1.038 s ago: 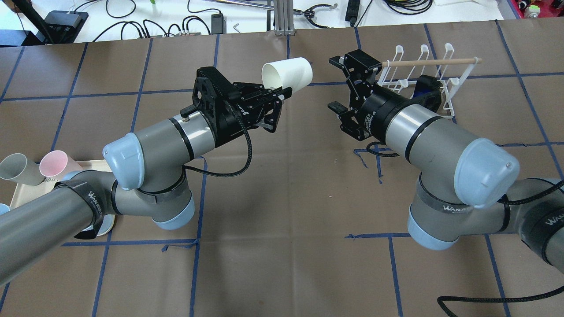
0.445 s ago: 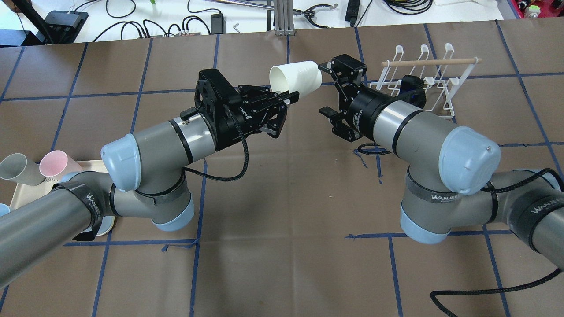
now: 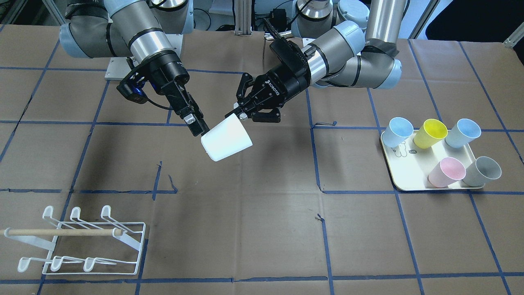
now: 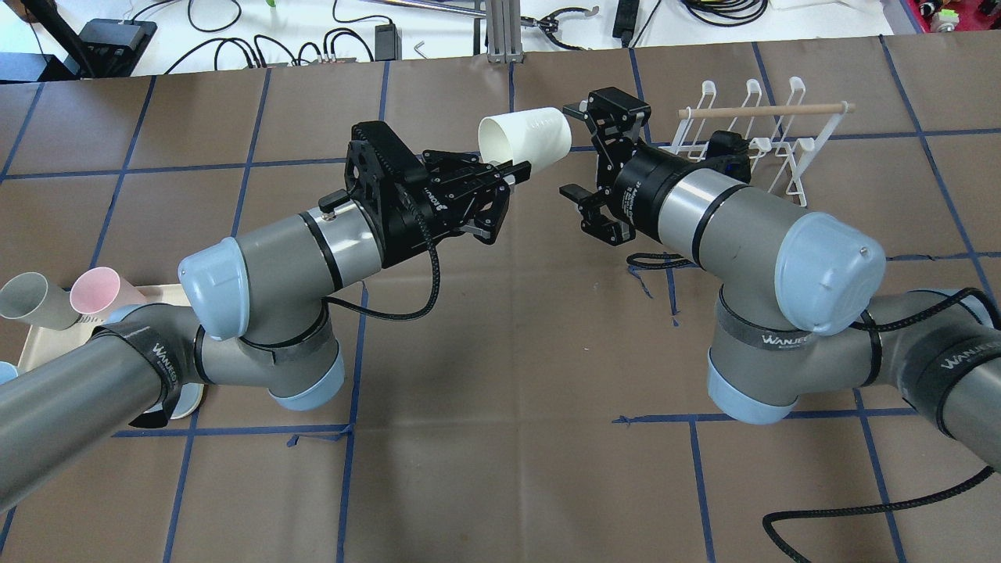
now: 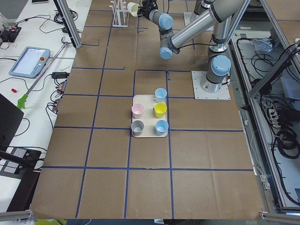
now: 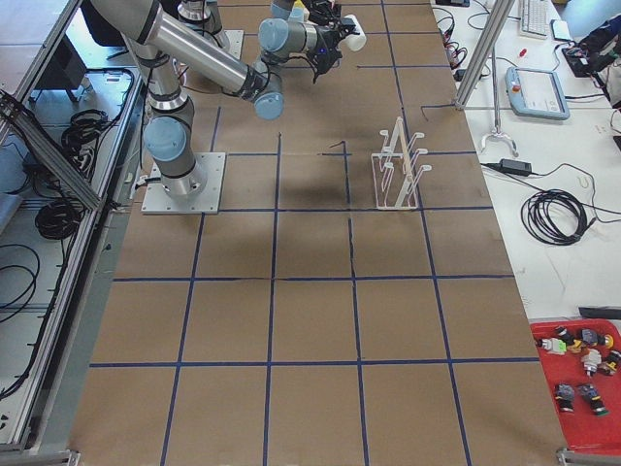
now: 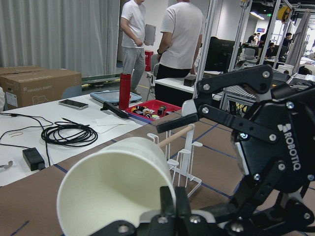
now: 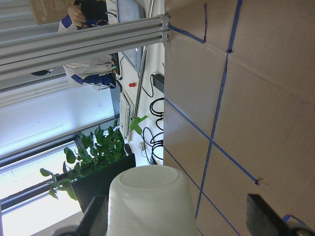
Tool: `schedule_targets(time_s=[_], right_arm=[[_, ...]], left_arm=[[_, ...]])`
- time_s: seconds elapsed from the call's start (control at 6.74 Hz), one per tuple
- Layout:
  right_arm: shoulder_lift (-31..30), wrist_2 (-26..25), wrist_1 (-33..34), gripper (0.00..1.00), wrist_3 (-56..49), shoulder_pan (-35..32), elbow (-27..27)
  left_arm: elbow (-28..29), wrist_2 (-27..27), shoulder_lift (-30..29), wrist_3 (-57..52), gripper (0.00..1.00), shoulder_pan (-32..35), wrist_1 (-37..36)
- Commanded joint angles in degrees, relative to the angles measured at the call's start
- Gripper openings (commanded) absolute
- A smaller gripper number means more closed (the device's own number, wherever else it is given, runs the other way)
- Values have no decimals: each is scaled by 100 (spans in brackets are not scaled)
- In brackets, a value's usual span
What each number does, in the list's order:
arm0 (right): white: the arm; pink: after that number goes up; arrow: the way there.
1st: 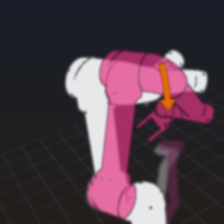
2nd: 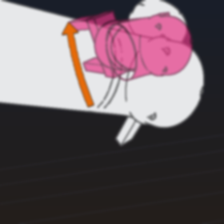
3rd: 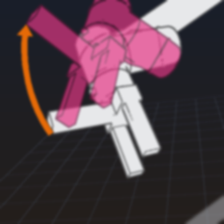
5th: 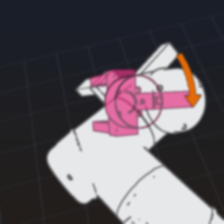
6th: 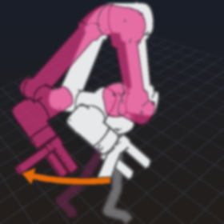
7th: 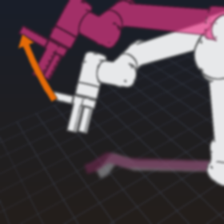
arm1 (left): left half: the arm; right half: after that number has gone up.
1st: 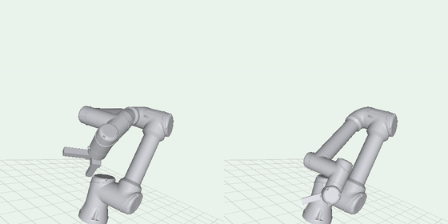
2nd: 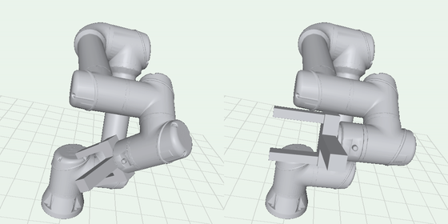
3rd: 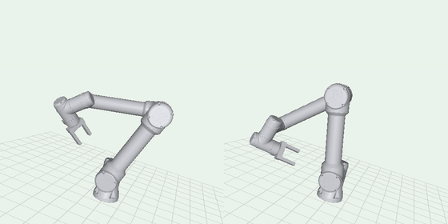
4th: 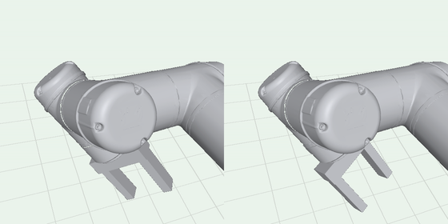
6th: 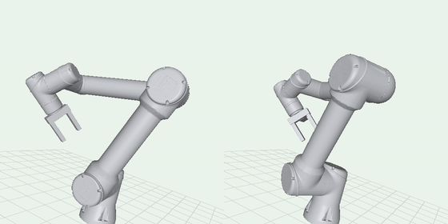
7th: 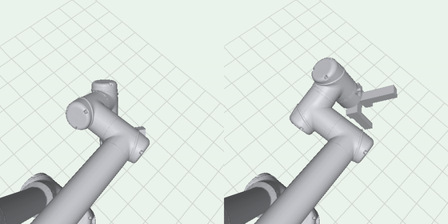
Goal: Transfer IKEA cup to right arm and place on rack
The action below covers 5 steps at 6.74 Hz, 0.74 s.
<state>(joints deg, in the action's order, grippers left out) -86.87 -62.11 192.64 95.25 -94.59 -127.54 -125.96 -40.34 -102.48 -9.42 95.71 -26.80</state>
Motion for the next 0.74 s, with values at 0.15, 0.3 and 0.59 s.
schedule_targets(time_s=[0.15, 0.3, 0.59], right_arm=[[29, 6, -112, 99, 20, -130, 115], [38, 6, -112, 99, 11, -139, 115], [126, -3, -121, 99, 11, -218, 168]], left_arm=[[19, -9, -8, 45, 0, 0, 0], [27, -9, -8, 71, 0, 0, 0], [36, -9, -8, 80, 1, 0, 0]])
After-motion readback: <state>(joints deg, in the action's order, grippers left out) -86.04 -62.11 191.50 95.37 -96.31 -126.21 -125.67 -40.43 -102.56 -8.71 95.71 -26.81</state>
